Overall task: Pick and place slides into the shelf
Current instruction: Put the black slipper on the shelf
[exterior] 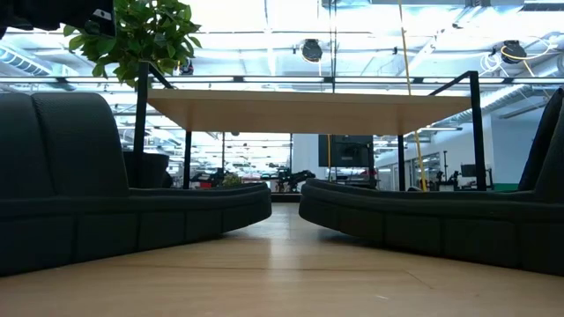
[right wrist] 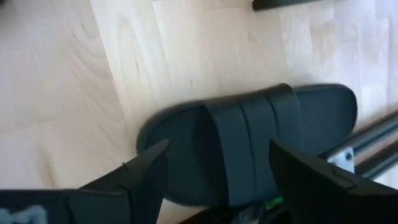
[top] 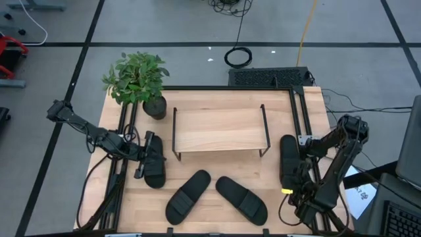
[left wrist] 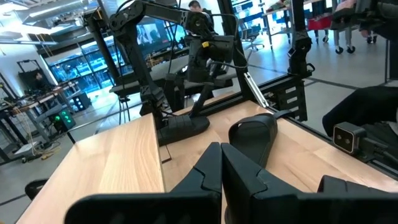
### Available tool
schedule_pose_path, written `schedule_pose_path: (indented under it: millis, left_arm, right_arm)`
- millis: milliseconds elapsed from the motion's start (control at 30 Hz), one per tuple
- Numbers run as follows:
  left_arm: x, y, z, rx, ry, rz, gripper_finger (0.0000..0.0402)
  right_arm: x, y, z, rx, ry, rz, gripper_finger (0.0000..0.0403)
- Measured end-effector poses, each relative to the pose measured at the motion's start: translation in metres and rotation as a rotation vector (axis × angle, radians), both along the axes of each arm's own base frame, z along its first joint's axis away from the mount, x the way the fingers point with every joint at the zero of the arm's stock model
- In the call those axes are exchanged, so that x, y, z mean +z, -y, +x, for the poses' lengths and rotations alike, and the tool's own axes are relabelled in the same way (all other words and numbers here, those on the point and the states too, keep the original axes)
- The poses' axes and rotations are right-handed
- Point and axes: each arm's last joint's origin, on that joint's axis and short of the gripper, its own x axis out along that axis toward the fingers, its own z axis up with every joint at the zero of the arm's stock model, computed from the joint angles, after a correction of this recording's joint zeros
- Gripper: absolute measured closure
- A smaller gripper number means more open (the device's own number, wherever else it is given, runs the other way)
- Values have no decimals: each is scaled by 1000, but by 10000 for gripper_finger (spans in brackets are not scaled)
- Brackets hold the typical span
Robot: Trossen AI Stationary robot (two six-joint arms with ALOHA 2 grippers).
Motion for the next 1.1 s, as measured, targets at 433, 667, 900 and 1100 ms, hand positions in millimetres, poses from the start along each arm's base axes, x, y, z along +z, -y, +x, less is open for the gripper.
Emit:
schedule_pose_path:
  millis: [433,667,900,1100]
  left_arm:
    - [0,0,0,0,0,0,394]
    - [0,0,0,0,-1,0,394]
    - [0,0,0,0,-1,1,394]
    - [0,0,0,0,-2,1,394]
  right_arm:
    - [-46,-6,13,-13,-238,-246,162]
    - [-51,-4,12,-54,-249,-324,165]
    - [-52,-6,14,-59,-182,-320,165]
    - [-63,-1,12,-53,-167,-308,165]
